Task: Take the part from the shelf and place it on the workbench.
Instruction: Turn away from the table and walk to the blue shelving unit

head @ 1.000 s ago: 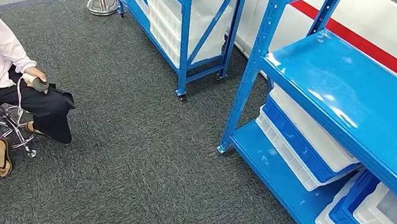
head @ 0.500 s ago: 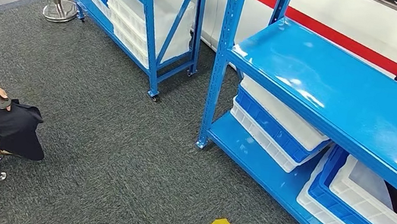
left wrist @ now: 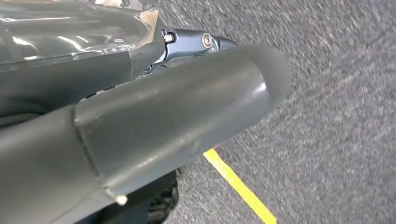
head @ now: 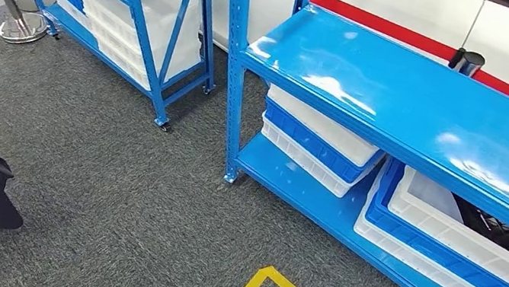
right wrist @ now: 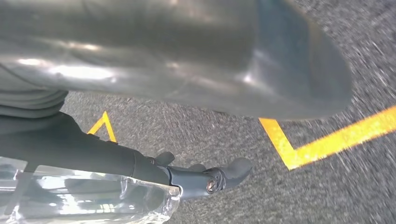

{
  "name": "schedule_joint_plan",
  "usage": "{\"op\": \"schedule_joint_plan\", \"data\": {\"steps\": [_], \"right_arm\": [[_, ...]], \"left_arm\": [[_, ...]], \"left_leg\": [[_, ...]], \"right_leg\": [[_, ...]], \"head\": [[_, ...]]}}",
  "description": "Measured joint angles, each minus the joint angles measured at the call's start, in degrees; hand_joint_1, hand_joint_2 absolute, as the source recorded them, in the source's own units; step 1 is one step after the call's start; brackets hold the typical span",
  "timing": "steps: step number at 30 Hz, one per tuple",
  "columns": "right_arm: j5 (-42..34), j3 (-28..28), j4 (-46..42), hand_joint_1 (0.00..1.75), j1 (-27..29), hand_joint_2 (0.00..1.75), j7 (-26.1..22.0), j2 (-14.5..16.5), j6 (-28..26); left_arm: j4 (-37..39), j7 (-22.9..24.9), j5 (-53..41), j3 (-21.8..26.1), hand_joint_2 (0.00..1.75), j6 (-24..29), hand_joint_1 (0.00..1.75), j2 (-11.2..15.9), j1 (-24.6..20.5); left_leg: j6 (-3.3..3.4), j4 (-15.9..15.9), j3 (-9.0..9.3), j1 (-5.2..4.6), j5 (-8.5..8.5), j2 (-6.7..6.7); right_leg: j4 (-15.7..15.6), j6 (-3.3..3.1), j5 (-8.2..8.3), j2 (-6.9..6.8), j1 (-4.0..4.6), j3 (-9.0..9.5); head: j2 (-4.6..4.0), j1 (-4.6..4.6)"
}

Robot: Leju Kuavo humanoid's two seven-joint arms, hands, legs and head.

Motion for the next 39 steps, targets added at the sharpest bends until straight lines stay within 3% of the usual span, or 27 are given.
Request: {"op": "schedule_joint_plan", "data": {"steps": [2,4,5,6,8,10,12,14,16,18,20,21,22,24,25,27,29,30,32,33,35,36,37,39], "right_arm": [[0.0,0.0,0.0,0.00,-0.1,0.00,0.0,-0.1,0.0],[0.0,0.0,0.0,0.00,-0.1,0.00,-0.1,0.0,0.0],[0.0,0.0,0.0,0.00,-0.1,0.00,-0.1,0.0,0.0],[0.0,0.0,0.0,0.00,-0.1,0.00,-0.1,0.0,0.0],[0.0,0.0,0.0,0.00,-0.1,0.00,-0.1,0.0,0.0],[0.0,0.0,0.0,0.00,-0.2,0.00,-0.1,0.0,0.0],[0.0,0.0,0.0,0.00,-0.1,0.00,-0.1,0.0,0.0],[0.0,0.0,0.0,0.00,0.0,0.00,-0.1,0.0,0.0],[0.0,-0.1,0.0,0.00,0.2,0.00,-0.1,-0.1,0.0],[0.0,-0.1,0.0,0.00,0.0,0.00,-0.2,-0.1,0.0],[-0.1,-0.1,0.0,0.00,-0.1,0.00,-0.2,-0.1,0.0],[-0.1,-0.1,0.0,0.00,0.0,0.00,-0.2,-0.1,0.0],[-0.1,-0.1,0.0,0.00,0.1,0.00,-0.2,-0.1,0.0],[-0.1,-0.1,0.0,0.00,0.1,0.00,-0.3,-0.2,0.0],[-0.1,-0.1,0.0,0.00,0.1,0.00,-0.3,-0.2,0.0],[0.0,-0.1,0.0,0.00,-0.1,0.00,-0.3,-0.2,0.0],[0.0,-0.1,0.0,0.00,0.0,0.00,-0.3,-0.2,0.0],[0.0,-0.1,0.0,0.00,0.1,0.00,-0.3,-0.2,0.0],[0.0,-0.1,0.0,0.00,0.1,0.00,-0.3,-0.3,0.0],[0.0,-0.1,0.0,0.00,0.0,0.00,-0.3,-0.3,0.0],[0.0,-0.1,0.0,0.00,0.0,0.00,-0.3,-0.2,0.0],[0.0,-0.1,0.0,0.00,0.0,0.00,-0.3,-0.2,0.0],[0.0,-0.1,0.0,0.00,0.0,0.00,-0.3,-0.2,0.0],[0.0,-0.1,0.0,0.00,0.0,0.00,-0.3,-0.2,0.0]], "left_arm": [[0.0,0.0,0.0,0.0,0.00,0.1,0.00,0.0,0.0],[0.0,0.0,0.0,0.0,0.00,0.2,0.00,0.0,0.2],[0.0,0.0,0.0,0.0,0.00,0.3,0.00,0.0,0.3],[0.0,0.0,0.0,0.0,0.00,0.3,0.00,0.0,0.3],[0.0,0.0,0.0,0.0,0.00,0.3,0.00,0.0,0.3],[0.0,0.0,0.0,0.0,0.00,0.3,0.00,0.1,0.3],[0.0,0.0,-0.1,0.0,0.00,0.3,0.00,0.1,0.3],[0.0,0.0,-0.1,0.0,0.00,0.3,0.00,0.0,0.3],[0.0,0.0,-0.1,0.0,0.00,0.4,0.00,0.0,0.2],[0.0,0.0,-0.1,0.0,0.00,0.4,0.00,0.0,0.3],[0.1,0.0,-0.1,0.0,0.00,0.5,0.00,0.1,0.4],[0.1,0.0,-0.1,0.0,0.00,0.5,0.00,0.0,0.4],[0.1,0.0,-0.1,0.0,0.00,0.5,0.00,0.0,0.4],[0.1,0.0,-0.1,0.0,0.00,0.6,0.00,0.0,0.4],[0.1,0.0,-0.1,0.0,0.00,0.6,0.00,0.0,0.4],[0.1,0.0,-0.1,0.0,0.00,0.7,0.00,0.0,0.3],[0.1,0.0,-0.2,0.0,0.00,0.7,0.00,0.0,0.1],[0.1,0.0,-0.2,0.0,0.00,0.7,0.00,0.1,0.0],[0.1,0.0,-0.3,0.0,0.00,0.7,0.00,0.1,0.0],[0.1,0.0,-0.3,0.0,0.00,0.8,0.00,0.1,0.0],[0.1,0.0,-0.4,0.0,0.00,0.8,0.00,0.1,0.1],[0.1,0.0,-0.4,0.0,0.00,0.8,0.00,0.1,0.2],[0.1,0.0,-0.4,0.0,0.00,0.8,0.00,0.1,0.2],[0.1,0.0,-0.4,0.0,0.00,0.8,0.00,0.1,0.2]], "left_leg": [[-0.37,4.4,-1.75,0.31,-3.05,-2.66],[-0.47,12.1,-5.25,0.33,-6.76,-4.79],[-0.49,14.8,-6.61,0.33,-7.47,-5.16],[-0.46,15.7,-7.29,0.33,-7.10,-5.36],[-0.18,10.6,-5.34,0.39,-3.20,-5.94],[0.17,3.2,-2.22,0.49,0.14,-7.94],[0.50,0.4,-1.14,0.31,0.69,-8.98],[1.12,-0.1,-1.05,0.08,0.93,-8.00],[1.91,-0.7,-0.81,0.15,1.36,-6.86],[2.44,-0.9,-0.73,0.11,1.54,-5.52],[2.65,-0.9,-0.84,-0.02,1.50,-4.12],[2.62,-0.9,-0.86,-0.02,1.47,-3.46],[2.56,-0.9,-0.86,0.03,1.43,-2.86],[2.22,-0.8,-0.68,0.11,1.28,-1.73],[1.86,-0.7,-0.55,-0.01,1.09,-1.23],[1.01,-0.6,-0.18,-0.29,0.75,-0.29],[0.33,-0.7,0.22,-0.24,0.58,0.44],[-0.01,-0.5,0.27,-0.04,0.23,0.09],[-0.52,2.9,-1.03,0.30,-2.30,-2.19],[-0.63,6.3,-2.55,0.37,-4.33,-3.68],[-0.59,13.7,-6.06,0.35,-7.51,-5.05],[-0.50,15.5,-7.08,0.35,-7.69,-5.24],[-0.32,15.2,-7.14,0.35,-6.72,-5.36],[0.29,9.1,-4.59,0.35,-2.62,-6.39]], "right_leg": [[-0.1,-0.88,0.34,1.03,-0.32,0.28],[-0.1,-1.41,0.48,2.16,0.05,0.18],[0.0,-1.47,0.49,2.79,0.20,0.19],[0.0,-1.53,0.50,3.51,0.32,0.23],[0.0,-1.51,0.48,4.98,0.38,0.38],[0.2,-1.34,0.42,6.34,0.59,0.31],[0.2,-0.79,0.45,7.29,0.76,-0.29],[0.1,0.02,0.58,8.01,0.69,-0.84],[1.8,0.44,-0.33,6.50,0.67,-1.73],[7.6,0.20,-3.27,3.85,0.60,-4.56],[14.3,0.17,-5.99,2.82,0.45,-7.86],[15.4,0.51,-6.12,2.60,0.33,-8.31],[14.6,1.01,-5.49,2.36,0.20,-7.79],[7.5,2.07,-2.73,0.83,-0.17,-3.90],[4.0,2.21,-1.55,-0.28,-0.14,-2.07],[0.4,1.58,-0.39,-1.50,0.07,-0.30],[0.4,0.59,-0.18,-0.60,0.26,-0.49],[0.4,0.20,-0.09,-0.10,0.15,-0.48],[0.3,-0.70,0.25,0.96,-0.13,-0.22],[0.3,-1.02,0.36,1.48,-0.13,-0.22],[0.3,-1.43,0.47,2.65,0.21,-0.33],[0.3,-1.48,0.50,3.31,0.37,-0.33],[0.3,-1.53,0.51,4.00,0.48,-0.28],[0.4,-1.51,0.51,5.40,0.58,-0.10]], "head": [[0.01,-0.16],[0.01,-0.25],[0.01,-0.22],[0.01,-0.22],[0.01,-0.23],[0.01,-0.20],[0.01,-0.16],[0.01,-0.18],[0.00,-0.10],[0.01,0.21],[0.01,0.45],[0.00,0.47],[0.01,0.49],[0.02,0.53],[0.02,0.52],[0.00,0.36],[0.01,0.18],[0.01,0.16],[0.01,0.06],[0.01,0.01],[0.01,0.02],[0.01,0.02],[0.01,0.04],[0.01,0.02]]}}
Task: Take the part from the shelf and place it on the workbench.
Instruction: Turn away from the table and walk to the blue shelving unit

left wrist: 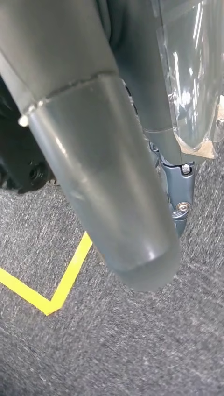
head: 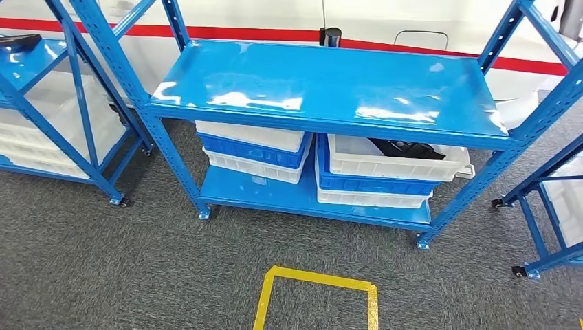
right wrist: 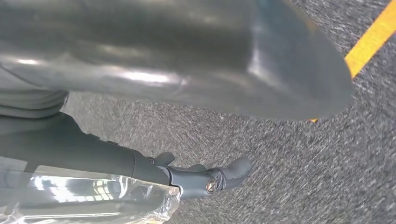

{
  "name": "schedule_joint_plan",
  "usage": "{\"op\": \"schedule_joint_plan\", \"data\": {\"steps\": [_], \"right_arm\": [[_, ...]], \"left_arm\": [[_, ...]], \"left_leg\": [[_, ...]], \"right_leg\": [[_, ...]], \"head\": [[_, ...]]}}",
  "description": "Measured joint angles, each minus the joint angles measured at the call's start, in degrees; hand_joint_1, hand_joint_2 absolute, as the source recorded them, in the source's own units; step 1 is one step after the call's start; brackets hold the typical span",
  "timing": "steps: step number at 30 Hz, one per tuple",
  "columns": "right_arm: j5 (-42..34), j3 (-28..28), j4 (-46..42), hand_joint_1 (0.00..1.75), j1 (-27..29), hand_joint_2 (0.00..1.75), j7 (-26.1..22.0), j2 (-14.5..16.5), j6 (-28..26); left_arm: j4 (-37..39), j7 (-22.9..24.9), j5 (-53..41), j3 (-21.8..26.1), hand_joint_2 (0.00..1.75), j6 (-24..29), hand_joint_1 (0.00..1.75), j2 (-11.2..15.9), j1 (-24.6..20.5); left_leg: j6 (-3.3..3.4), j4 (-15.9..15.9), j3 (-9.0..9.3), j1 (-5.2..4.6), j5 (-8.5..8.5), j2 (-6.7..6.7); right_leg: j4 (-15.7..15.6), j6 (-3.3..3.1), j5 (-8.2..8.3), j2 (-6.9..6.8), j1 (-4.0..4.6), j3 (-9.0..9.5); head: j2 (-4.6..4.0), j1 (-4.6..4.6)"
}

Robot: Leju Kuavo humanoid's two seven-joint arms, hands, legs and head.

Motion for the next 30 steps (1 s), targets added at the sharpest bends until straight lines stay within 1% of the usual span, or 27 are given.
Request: {"op": "schedule_joint_plan", "data": {"steps": [1,2,3,4,5,6,7,8,9,10,11,12,13,14,15,16,17,18,19,20,22,23,26,27,28,30], "right_arm": [[0.0,0.0,0.0,0.00,0.0,0.00,0.0,0.0,0.0],[0.0,0.0,0.0,0.00,-0.1,0.00,0.0,0.1,0.0],[0.1,0.0,0.0,0.00,-0.1,0.00,-0.1,0.1,0.0],[0.2,0.0,0.0,0.00,-0.1,0.00,-0.3,0.2,0.0],[0.3,0.0,0.0,0.00,0.0,0.00,-0.4,0.2,0.0],[0.4,0.0,0.0,0.00,0.1,0.00,-0.6,0.1,0.0],[0.4,0.0,0.0,0.00,0.1,0.00,-0.8,0.1,0.0],[0.4,0.0,0.0,0.00,0.1,0.00,-0.9,0.0,-0.1],[0.5,0.0,0.0,0.00,0.0,0.00,-0.9,0.0,-0.2],[0.6,0.0,0.0,0.00,0.0,0.00,-0.9,0.0,-0.4],[0.9,0.0,0.0,0.00,-0.1,0.00,-0.9,0.0,-0.7],[1.3,0.1,0.0,0.00,0.0,0.00,-0.8,0.0,-1.0],[1.7,0.1,0.0,0.00,0.0,0.00,-0.7,0.0,-1.3],[2.0,0.2,0.0,0.00,0.1,0.00,-0.6,-0.1,-1.5],[2.3,0.2,0.0,0.00,0.2,0.00,-0.5,-0.1,-1.7],[2.4,0.3,0.0,0.00,0.2,0.00,-0.5,-0.2,-1.7],[2.5,0.3,0.0,0.00,0.1,0.00,-0.4,-0.2,-1.8],[2.7,0.4,0.0,0.00,0.1,0.00,-0.3,-0.2,-1.8],[2.7,0.4,0.0,0.00,0.1,0.00,-0.2,-0.2,-1.9],[2.8,0.5,0.0,0.00,0.1,0.00,0.0,-0.2,-2.0],[2.9,0.6,0.0,0.00,0.1,0.00,0.4,-0.2,-2.3],[3.0,0.7,0.0,0.00,0.1,0.44,0.6,-0.3,-2.4],[3.1,0.9,0.0,0.00,0.1,1.75,1.1,-0.3,-2.6],[3.2,1.0,0.0,0.00,0.1,1.75,1.2,-0.2,-2.6],[3.4,1.1,0.0,0.00,0.1,1.75,1.3,-0.2,-2.7],[3.7,1.3,0.0,0.00,0.0,1.75,1.3,-0.2,-2.8]], "left_arm": [[0.0,0.0,0.0,0.0,0.00,0.0,0.00,0.0,0.0],[0.0,0.0,0.0,0.0,0.00,0.0,0.00,0.1,0.0],[0.0,0.0,0.0,0.0,0.00,0.0,0.00,0.1,0.0],[0.0,0.0,0.0,0.0,0.00,-0.1,0.00,0.2,0.0],[0.0,0.0,0.1,0.0,0.00,-0.1,0.00,0.1,-0.1],[0.0,0.1,0.1,0.0,0.00,-0.2,0.00,0.1,-0.2],[0.0,0.1,0.1,0.0,0.00,-0.3,0.00,0.0,-0.2],[0.0,0.1,0.1,0.0,0.00,-0.4,0.00,0.0,-0.2],[0.0,0.1,0.2,0.0,0.00,-0.5,0.00,0.0,-0.2],[0.0,0.1,0.2,0.0,0.00,-0.5,0.00,0.0,-0.1],[0.0,0.1,0.2,0.0,0.00,-0.6,0.00,0.0,-0.1],[0.0,0.1,0.2,0.0,0.00,-0.6,0.00,0.0,0.0],[0.0,0.1,0.2,0.0,0.00,-0.6,0.00,0.0,-0.1],[0.0,0.1,0.2,0.0,0.00,-0.6,0.00,0.0,-0.1],[0.0,0.1,0.2,0.0,0.00,-0.6,0.00,-0.1,-0.1],[0.0,0.1,0.2,0.0,0.00,-0.6,0.00,-0.1,-0.1],[0.1,0.1,0.2,0.0,0.00,-0.7,0.00,-0.1,-0.1],[0.1,0.1,0.2,0.0,0.00,-0.7,0.00,-0.1,-0.2],[0.1,0.1,0.2,0.0,0.00,-0.7,0.00,-0.1,-0.2],[0.1,0.1,0.2,0.0,0.00,-0.7,0.00,0.0,-0.2],[0.1,0.1,0.2,0.0,0.00,-0.7,0.00,0.0,-0.2],[0.1,0.1,0.3,0.0,0.00,-0.7,0.00,0.0,-0.2],[0.1,-0.4,0.7,0.1,1.31,-0.3,0.00,0.0,-0.3],[0.1,-0.8,0.9,0.2,1.75,0.0,0.00,-0.1,-0.3],[0.1,-1.3,1.2,0.3,1.75,0.3,0.00,-0.1,-0.3],[0.1,-2.3,2.0,0.8,1.75,1.2,0.00,-0.1,-0.3]], "left_leg": [[0.36,-3.8,1.68,-0.01,1.71,-1.20],[0.61,-6.7,2.94,-0.05,2.79,-2.10],[0.80,-8.3,3.61,-0.17,3.17,-2.75],[0.98,-8.8,3.81,-0.40,3.08,-2.73],[1.20,-9.0,3.88,-0.59,3.15,-2.14],[1.55,-9.4,4.05,-0.66,3.40,-1.58],[1.97,-9.8,4.24,-0.64,3.65,-0.98],[2.30,-10.3,4.41,-0.52,3.92,-0.31],[2.51,-10.5,4.49,-0.46,4.08,0.43],[2.64,-10.6,4.47,-0.48,4.08,1.04],[2.66,-10.6,4.42,-0.52,4.08,1.66],[2.65,-10.5,4.37,-0.55,4.07,2.16],[2.60,-10.5,4.35,-0.52,4.04,2.51],[2.51,-10.5,4.38,-0.46,4.00,2.81],[2.36,-10.5,4.46,-0.41,3.93,3.02],[2.11,-10.4,4.53,-0.47,3.83,3.17],[1.79,-10.3,4.61,-0.60,3.67,3.27],[1.45,-10.2,4.70,-0.75,3.56,3.33],[1.42,-10.1,4.70,-0.88,3.35,3.35],[1.75,-10.0,4.71,-0.88,3.35,3.33],[2.57,-10.0,4.68,-0.72,3.47,3.29],[2.73,-10.1,4.71,-0.62,3.68,3.26],[2.38,-10.4,4.81,-0.37,3.85,3.25],[2.24,-10.5,4.82,-0.32,3.89,3.25],[1.98,-10.5,4.83,-0.29,3.92,3.25],[1.09,-10.7,4.85,-0.23,3.93,3.25]], "right_leg": [[0.1,0.07,-0.04,0.65,0.18,0.01],[0.2,0.20,-0.05,1.23,0.28,-0.07],[0.2,0.41,-0.05,1.73,0.33,-0.26],[0.1,0.74,0.01,2.19,0.35,-0.58],[0.0,1.13,0.10,2.63,0.24,-0.86],[0.2,1.47,0.07,2.54,0.15,-1.09],[1.0,1.66,-0.40,1.71,0.17,-1.58],[2.8,1.67,-1.43,0.54,0.20,-2.46],[5.8,1.52,-2.96,-0.87,0.15,-3.88],[9.5,1.41,-4.72,-1.93,0.12,-5.74],[12.9,1.47,-6.13,-2.39,-0.01,-7.45],[15.1,1.75,-6.84,-2.65,-0.15,-8.46],[15.3,2.22,-6.65,-2.82,-0.30,-8.38],[13.1,2.83,-5.61,-3.00,-0.49,-7.08],[9.2,3.42,-4.13,-3.33,-0.71,-4.86],[5.1,3.81,-2.74,-3.75,-0.81,-2.65],[1.8,3.81,-1.63,-4.08,-0.83,-0.92],[0.0,3.58,-1.01,-4.32,-0.82,0.02],[-0.6,3.24,-0.74,-4.40,-0.87,0.31],[-0.6,2.96,-0.56,-4.32,-0.93,0.43],[-0.6,2.85,-0.47,-4.32,-0.94,0.57],[-0.6,2.81,-0.46,-4.31,-0.77,0.56],[-0.6,2.52,-0.47,-4.31,-0.45,0.50],[-0.6,2.45,-0.48,-4.31,-0.37,0.47],[-0.5,2.44,-0.48,-4.32,-0.30,0.44],[-0.5,2.27,-0.48,-4.33,-0.10,0.32]], "head": [[-0.01,0.01],[0.00,0.02],[0.00,0.04],[0.00,0.04],[0.01,0.04],[0.01,0.02],[0.00,0.10],[0.00,0.26],[0.00,0.42],[-0.01,0.55],[-0.01,0.63],[-0.01,0.61],[-0.01,0.63],[-0.01,0.65],[-0.01,0.66],[0.00,0.73],[0.00,0.74],[0.01,0.67],[0.00,0.60],[-0.01,0.45],[-0.01,0.33],[0.00,0.29],[0.00,0.28],[0.00,0.28],[0.01,0.27],[0.00,0.28]]}}
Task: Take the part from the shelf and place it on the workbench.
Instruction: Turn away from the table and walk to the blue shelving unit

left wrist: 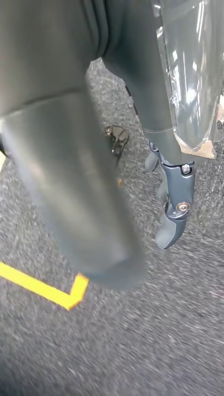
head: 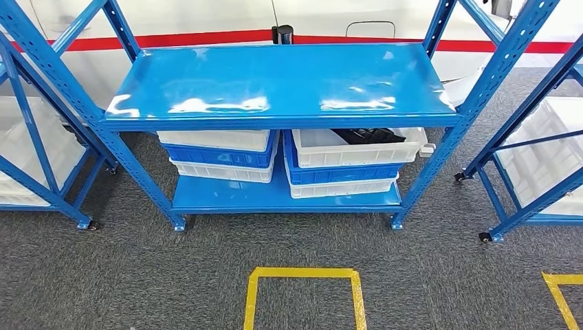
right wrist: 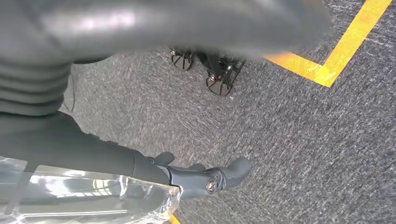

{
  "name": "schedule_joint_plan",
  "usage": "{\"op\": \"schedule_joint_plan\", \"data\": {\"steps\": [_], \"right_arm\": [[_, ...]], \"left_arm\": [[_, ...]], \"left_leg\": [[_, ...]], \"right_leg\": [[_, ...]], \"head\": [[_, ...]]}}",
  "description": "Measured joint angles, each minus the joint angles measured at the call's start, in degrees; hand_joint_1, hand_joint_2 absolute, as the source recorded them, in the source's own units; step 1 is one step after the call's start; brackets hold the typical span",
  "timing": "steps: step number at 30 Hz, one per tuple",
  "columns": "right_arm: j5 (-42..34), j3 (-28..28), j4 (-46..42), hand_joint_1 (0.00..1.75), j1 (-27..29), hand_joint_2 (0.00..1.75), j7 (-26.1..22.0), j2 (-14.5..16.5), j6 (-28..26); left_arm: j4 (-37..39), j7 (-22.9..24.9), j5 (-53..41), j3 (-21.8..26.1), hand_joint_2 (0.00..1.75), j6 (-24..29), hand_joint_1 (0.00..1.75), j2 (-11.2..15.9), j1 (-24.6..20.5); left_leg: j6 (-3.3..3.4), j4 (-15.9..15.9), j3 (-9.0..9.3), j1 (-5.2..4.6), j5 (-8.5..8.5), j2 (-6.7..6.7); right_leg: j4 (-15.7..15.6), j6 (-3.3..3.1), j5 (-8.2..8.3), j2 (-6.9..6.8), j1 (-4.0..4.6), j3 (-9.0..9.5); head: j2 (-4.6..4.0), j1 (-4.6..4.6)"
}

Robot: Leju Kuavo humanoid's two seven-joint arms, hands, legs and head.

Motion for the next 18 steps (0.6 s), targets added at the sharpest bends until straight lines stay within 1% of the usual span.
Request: {"op": "schedule_joint_plan", "data": {"steps": [1,2,3,4,7,11,14,18], "right_arm": [[0.1,0.1,0.0,0.00,0.0,1.31,0.0,0.0,0.0],[0.2,0.1,0.0,0.00,0.0,0.87,0.0,0.0,-0.1],[0.2,0.2,0.0,0.00,0.0,0.44,0.0,0.0,-0.1],[0.3,0.2,0.0,0.00,0.0,0.44,0.0,0.0,-0.1],[0.4,0.3,0.0,0.00,0.0,1.75,0.1,0.0,-0.2],[0.5,0.3,0.0,0.00,0.0,1.75,0.2,0.0,-0.2],[0.6,0.3,0.0,0.00,0.0,1.75,0.1,0.0,-0.2],[0.7,0.3,0.0,0.00,0.0,1.75,0.1,0.0,-0.2]], "left_arm": [[0.0,-0.4,0.4,0.2,1.75,0.4,0.00,0.0,0.0],[0.0,-0.8,0.7,0.5,1.75,0.8,0.00,0.0,0.0],[0.0,-1.0,1.0,0.8,1.75,1.0,0.00,-0.1,0.0],[0.0,-1.2,1.2,1.0,1.75,1.3,0.00,-0.1,0.0],[0.0,-1.7,1.7,1.7,1.75,2.9,0.00,-0.1,0.0],[0.0,-2.0,2.3,2.7,1.75,7.2,0.00,0.0,0.0],[0.0,-1.3,2.7,3.6,1.75,10.9,0.00,0.1,0.0],[0.0,-0.7,2.8,4.4,1.75,12.6,0.00,0.3,0.1]], "left_leg": [[-0.39,0.0,0.00,0.02,0.00,0.00],[-0.64,-0.1,0.00,0.03,-0.03,0.00],[-0.72,-0.1,0.00,0.02,-0.04,0.00],[-0.74,-0.1,-0.01,0.00,-0.04,0.00],[-0.79,0.0,-0.01,-0.15,-0.04,0.01],[-0.78,0.0,-0.02,-0.42,-0.05,0.00],[-0.77,0.0,-0.02,-0.58,-0.05,0.00],[-0.75,0.0,-0.02,-0.65,-0.06,-0.02]], "right_leg": [[0.0,-0.11,-0.01,-0.01,0.09,-0.05],[0.0,-0.21,-0.01,-0.01,0.15,-0.07],[0.0,-0.27,-0.02,-0.02,0.17,-0.07],[0.0,-0.27,-0.02,-0.02,0.17,-0.07],[0.0,-0.25,-0.01,-0.03,0.09,-0.05],[0.0,-0.23,0.01,-0.03,-0.11,-0.04],[0.0,-0.22,0.01,-0.03,-0.26,-0.05],[0.0,-0.22,0.01,-0.05,-0.35,-0.05]], "head": [[-0.01,0.01],[-0.01,0.02],[-0.01,0.02],[-0.01,0.03],[-0.01,0.04],[-0.01,0.04],[0.00,0.04],[0.00,0.03]]}}
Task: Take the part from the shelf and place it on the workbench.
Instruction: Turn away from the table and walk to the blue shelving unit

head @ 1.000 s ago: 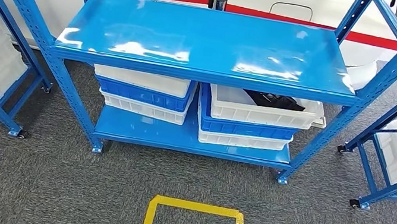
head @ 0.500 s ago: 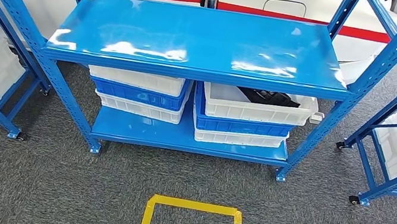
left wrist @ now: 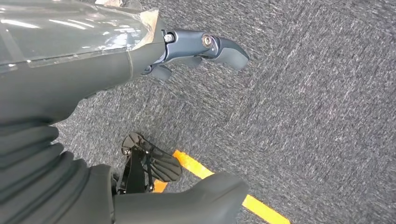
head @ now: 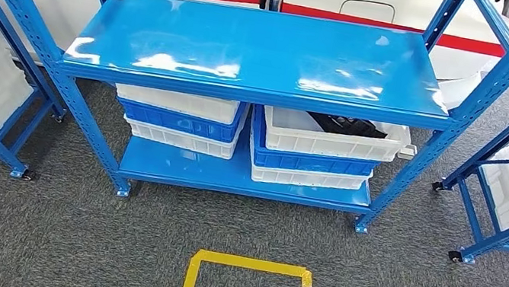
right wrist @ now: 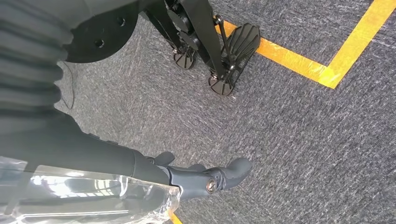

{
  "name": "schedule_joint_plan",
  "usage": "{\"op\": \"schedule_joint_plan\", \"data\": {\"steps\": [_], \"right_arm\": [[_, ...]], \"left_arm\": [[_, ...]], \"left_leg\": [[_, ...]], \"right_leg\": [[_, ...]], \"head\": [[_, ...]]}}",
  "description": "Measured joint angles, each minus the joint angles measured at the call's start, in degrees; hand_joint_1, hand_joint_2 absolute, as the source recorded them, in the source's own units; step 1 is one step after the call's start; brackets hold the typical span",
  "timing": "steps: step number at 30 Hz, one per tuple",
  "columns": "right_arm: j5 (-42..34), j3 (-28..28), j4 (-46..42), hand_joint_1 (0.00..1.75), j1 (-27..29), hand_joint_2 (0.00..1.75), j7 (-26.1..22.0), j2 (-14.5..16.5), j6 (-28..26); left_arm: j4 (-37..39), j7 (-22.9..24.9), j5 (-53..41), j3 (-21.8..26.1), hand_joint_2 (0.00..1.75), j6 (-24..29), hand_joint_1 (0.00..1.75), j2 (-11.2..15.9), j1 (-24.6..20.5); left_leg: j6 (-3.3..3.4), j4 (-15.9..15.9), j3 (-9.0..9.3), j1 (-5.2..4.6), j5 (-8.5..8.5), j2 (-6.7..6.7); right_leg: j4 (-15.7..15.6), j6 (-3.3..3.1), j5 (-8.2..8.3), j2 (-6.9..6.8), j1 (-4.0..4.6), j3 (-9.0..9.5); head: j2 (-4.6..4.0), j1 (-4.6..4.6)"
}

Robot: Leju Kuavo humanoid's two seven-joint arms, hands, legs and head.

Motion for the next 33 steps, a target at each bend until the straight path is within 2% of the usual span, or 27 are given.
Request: {"op": "schedule_joint_plan", "data": {"steps": [2,4,6,8,11,13,15,17,33], "right_arm": [[0.0,0.0,0.0,0.00,0.0,1.75,0.0,0.0,0.0],[0.1,0.0,0.0,0.00,0.0,0.87,0.0,0.0,0.0],[0.1,0.0,0.0,0.00,0.0,0.87,0.0,0.0,0.0],[0.4,0.0,0.0,0.00,0.0,1.75,-0.3,0.0,0.7],[1.3,1.5,-0.1,0.00,0.4,1.75,-0.8,-0.2,3.5],[1.4,3.4,-0.4,0.00,0.9,0.87,-0.9,-0.5,5.0],[1.2,5.2,-0.7,0.00,1.5,0.00,-0.9,-0.8,6.3],[0.8,6.9,-1.2,0.00,2.1,0.00,-0.9,-1.1,7.6],[-2.6,20.6,-5.9,0.00,7.0,0.00,0.1,-3.3,17.6]], "left_arm": [[0.0,0.0,0.0,0.1,1.75,0.1,0.00,0.1,0.0],[0.0,0.0,0.0,0.2,1.75,0.2,0.00,0.1,0.0],[0.0,0.0,0.0,0.2,1.75,0.3,0.00,0.1,0.0],[0.0,0.1,0.0,0.2,1.75,0.9,0.00,0.1,0.0],[-0.3,1.1,0.4,-0.9,1.75,1.8,0.00,0.4,0.4],[-0.8,2.3,0.9,-3.1,1.75,1.6,0.00,0.7,1.1],[-1.3,3.7,1.5,-5.7,0.87,1.1,0.00,1.2,1.9],[-1.8,5.2,2.2,-8.4,0.00,0.5,0.00,1.6,2.6],[-6.4,17.4,7.8,-34.2,0.00,-4.9,0.00,4.8,8.1]], "left_leg": [[0.01,0.0,0.00,-0.01,0.00,0.00],[0.01,0.0,0.00,-0.01,-0.01,0.00],[0.01,0.0,0.00,-0.01,-0.01,0.00],[0.01,0.0,0.00,0.00,-0.01,0.00],[0.01,0.0,0.00,0.00,-0.01,0.00],[0.01,0.0,0.01,0.00,-0.01,-0.01],[0.01,0.0,0.00,0.00,-0.01,-0.03],[0.01,0.0,-0.01,0.00,-0.01,-0.03],[0.02,0.0,-0.07,0.00,-0.04,-0.03]], "right_leg": [[0.0,0.00,0.00,0.00,-0.01,0.00],[0.0,0.00,0.00,0.00,-0.02,0.00],[0.0,0.00,0.00,0.00,-0.02,0.00],[0.0,0.00,0.00,0.00,-0.02,0.01],[0.0,0.00,0.00,0.00,-0.01,0.01],[0.0,0.00,0.00,-0.01,-0.01,-0.01],[0.0,0.00,0.00,-0.02,-0.01,-0.02],[0.0,0.00,0.00,-0.02,-0.01,-0.02],[0.0,0.00,-0.01,-0.02,-0.02,-0.03]], "head": [[-0.01,0.00],[-0.01,0.00],[-0.01,0.00],[-0.01,0.00],[-0.01,0.00],[-0.01,0.00],[0.00,0.00],[-0.01,0.01],[-0.01,-0.01]]}}
